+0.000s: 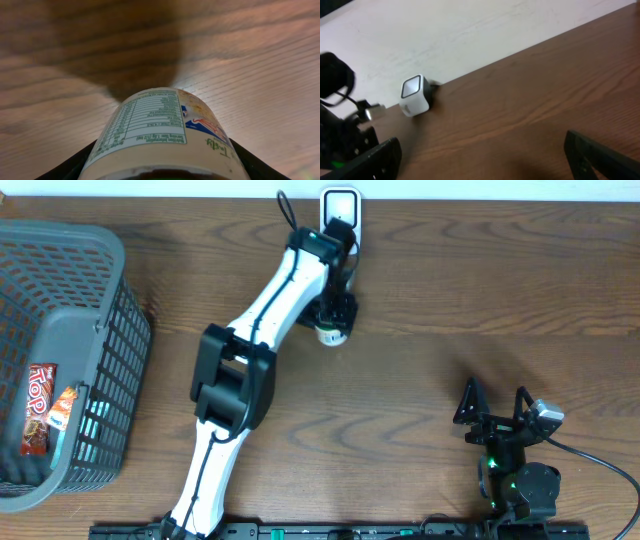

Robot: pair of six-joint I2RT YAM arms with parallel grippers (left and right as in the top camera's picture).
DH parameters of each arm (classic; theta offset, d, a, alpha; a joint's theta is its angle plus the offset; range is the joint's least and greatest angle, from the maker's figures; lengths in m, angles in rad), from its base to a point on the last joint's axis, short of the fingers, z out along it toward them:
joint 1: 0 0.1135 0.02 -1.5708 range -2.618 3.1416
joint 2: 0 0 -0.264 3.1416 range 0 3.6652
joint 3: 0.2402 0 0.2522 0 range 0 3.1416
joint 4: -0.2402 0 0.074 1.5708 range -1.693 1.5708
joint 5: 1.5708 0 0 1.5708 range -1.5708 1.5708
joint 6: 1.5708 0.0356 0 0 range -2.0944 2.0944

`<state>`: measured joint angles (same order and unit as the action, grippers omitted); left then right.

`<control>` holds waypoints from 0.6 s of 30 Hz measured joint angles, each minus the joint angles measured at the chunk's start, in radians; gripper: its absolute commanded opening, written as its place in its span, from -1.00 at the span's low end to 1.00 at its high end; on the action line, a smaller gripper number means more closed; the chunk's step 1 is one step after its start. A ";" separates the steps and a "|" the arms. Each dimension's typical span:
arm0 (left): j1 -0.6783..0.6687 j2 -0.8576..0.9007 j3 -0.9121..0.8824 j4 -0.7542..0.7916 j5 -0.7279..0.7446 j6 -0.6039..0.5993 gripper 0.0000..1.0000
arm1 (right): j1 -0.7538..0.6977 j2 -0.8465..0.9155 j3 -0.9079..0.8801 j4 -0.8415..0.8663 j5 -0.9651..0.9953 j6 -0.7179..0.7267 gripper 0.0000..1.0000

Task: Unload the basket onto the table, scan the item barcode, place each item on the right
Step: 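Lift the jar out and carry it past the white scanner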

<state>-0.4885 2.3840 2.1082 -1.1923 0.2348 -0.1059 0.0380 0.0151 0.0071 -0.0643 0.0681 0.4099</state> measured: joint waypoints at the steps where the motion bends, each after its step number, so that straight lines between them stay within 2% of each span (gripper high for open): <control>1: -0.009 0.000 -0.012 0.018 -0.011 -0.007 0.24 | 0.000 0.000 0.000 0.000 0.000 0.000 0.99; 10: -0.106 0.000 -0.065 0.146 -0.085 -0.133 0.18 | 0.000 0.000 0.000 0.000 0.000 0.000 0.99; 18: -0.181 -0.001 -0.107 0.158 -0.142 -0.229 0.18 | 0.000 0.000 0.000 0.000 0.000 0.000 0.99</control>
<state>-0.6693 2.3833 2.0010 -1.0344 0.0933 -0.3347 0.0380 0.0151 0.0071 -0.0643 0.0681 0.4099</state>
